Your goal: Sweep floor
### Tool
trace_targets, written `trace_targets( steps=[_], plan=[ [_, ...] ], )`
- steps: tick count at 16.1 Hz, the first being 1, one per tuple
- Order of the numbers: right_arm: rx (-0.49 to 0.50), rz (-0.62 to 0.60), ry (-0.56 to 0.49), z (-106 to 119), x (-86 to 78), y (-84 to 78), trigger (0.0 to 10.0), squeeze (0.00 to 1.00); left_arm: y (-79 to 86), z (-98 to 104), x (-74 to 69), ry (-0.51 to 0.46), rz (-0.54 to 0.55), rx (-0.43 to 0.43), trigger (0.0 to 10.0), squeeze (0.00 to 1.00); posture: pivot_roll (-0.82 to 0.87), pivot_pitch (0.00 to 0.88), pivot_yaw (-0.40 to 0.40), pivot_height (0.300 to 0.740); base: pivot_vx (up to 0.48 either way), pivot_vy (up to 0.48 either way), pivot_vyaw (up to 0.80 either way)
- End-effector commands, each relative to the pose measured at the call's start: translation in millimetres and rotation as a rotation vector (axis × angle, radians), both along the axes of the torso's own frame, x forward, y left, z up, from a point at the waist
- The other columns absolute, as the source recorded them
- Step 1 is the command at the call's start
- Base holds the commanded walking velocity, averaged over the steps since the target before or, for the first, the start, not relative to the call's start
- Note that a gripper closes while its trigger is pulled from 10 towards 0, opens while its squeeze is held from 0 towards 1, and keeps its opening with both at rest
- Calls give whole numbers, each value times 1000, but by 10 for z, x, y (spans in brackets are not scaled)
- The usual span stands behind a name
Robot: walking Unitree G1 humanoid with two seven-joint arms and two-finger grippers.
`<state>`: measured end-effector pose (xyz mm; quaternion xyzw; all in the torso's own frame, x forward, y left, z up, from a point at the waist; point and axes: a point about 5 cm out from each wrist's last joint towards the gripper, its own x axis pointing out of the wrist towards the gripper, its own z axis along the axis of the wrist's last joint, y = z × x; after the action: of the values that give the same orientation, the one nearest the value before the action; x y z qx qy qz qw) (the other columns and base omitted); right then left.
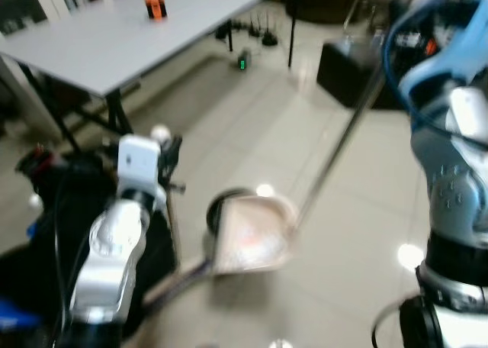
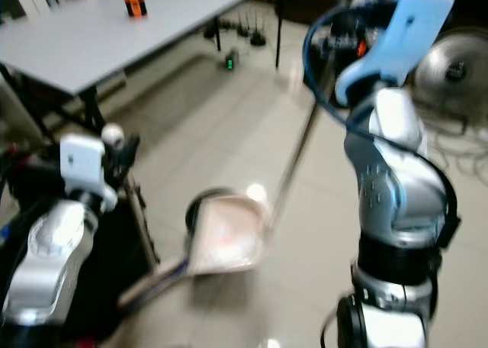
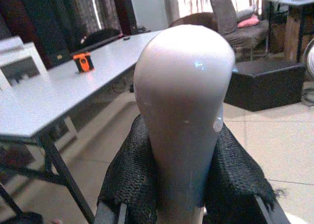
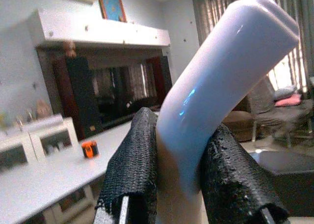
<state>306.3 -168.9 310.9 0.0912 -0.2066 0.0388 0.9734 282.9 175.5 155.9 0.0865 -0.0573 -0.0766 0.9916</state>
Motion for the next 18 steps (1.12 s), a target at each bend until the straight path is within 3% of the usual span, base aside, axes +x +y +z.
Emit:
trace_targets(
  steps=[1,5,9,18],
  plan=[
    [6,-45,-50,96,-46,-100,10000,0,-46,87,4,-40,-18,1,10000,0,-22,22,54,740,465,0,0],
    [-24,-34,-45,91,-37,-64,10000,0,-36,82,-2,-36,-18,2,10000,0,-19,24,53,740,463,0,0],
    [24,-33,-50,83,-43,-98,10000,0,-29,71,-12,-28,-17,3,10000,0,-15,25,53,740,439,0,0],
    [83,-81,-71,78,-55,-208,10000,0,126,-55,-74,11,22,8,10000,0,-2,25,60,740,0,0,0]
  ],
)
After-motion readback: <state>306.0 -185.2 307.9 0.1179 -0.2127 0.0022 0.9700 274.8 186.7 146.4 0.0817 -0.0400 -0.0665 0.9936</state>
